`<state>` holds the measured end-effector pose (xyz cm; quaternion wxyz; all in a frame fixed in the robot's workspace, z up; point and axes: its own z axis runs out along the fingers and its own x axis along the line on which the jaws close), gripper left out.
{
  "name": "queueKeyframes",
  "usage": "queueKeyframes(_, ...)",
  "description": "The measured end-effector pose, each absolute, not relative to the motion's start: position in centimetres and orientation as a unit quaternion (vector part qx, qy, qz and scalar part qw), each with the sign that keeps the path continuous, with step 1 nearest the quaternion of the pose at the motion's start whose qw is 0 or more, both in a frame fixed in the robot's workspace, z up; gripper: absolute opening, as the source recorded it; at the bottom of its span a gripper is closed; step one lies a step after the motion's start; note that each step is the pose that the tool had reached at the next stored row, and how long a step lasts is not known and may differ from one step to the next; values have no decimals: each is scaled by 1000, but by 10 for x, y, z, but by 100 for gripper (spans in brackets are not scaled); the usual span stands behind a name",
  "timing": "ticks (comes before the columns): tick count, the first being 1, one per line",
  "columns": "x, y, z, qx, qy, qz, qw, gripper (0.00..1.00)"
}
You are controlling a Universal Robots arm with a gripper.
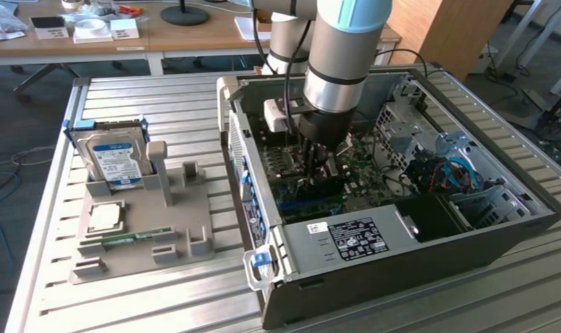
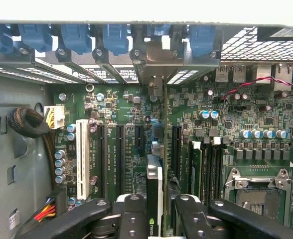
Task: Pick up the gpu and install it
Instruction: 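Insert the gpu into the slot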
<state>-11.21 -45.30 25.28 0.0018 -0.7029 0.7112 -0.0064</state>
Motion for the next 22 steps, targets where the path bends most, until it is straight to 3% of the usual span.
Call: queueKeyframes(22, -114, -455, 248, -703, 711, -4, 4, 26)
